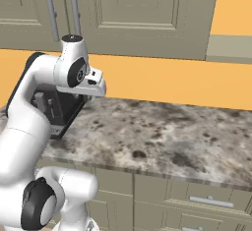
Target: Take the pizza cutter from the drawer on the right and place it on the dining counter for cutting.
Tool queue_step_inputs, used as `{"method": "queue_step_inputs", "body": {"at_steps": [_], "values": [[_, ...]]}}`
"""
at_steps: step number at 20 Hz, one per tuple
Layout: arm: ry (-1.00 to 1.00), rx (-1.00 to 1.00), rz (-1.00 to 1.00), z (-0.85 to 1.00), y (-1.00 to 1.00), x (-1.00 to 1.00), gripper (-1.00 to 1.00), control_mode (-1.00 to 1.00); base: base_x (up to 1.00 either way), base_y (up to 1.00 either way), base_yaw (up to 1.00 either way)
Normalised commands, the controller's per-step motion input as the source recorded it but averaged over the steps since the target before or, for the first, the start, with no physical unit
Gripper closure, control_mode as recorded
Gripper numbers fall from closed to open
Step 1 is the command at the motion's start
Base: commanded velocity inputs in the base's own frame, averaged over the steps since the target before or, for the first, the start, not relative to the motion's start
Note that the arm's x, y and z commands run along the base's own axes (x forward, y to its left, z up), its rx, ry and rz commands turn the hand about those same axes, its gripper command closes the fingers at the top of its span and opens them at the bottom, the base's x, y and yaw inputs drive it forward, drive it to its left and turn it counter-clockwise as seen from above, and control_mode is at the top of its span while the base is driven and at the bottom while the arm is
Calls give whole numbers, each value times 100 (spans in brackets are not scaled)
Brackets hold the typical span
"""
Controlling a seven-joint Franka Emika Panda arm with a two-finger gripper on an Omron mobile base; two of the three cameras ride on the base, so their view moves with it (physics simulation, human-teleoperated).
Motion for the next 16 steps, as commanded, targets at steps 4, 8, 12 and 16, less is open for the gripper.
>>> {"method": "queue_step_inputs", "body": {"at_steps": [4, 8, 12, 16], "values": [[1, 1, 0, 0, -13, 0, -100, -100, 0, 0, 0], [1, 5, -5, -2, -63, -11, -100, -100, 0, 0, 0], [4, 8, -9, -3, -69, -11, -100, -100, 0, 0, 0], [5, 7, -15, -7, -66, -8, -100, -100, 0, 0, 0]]}}
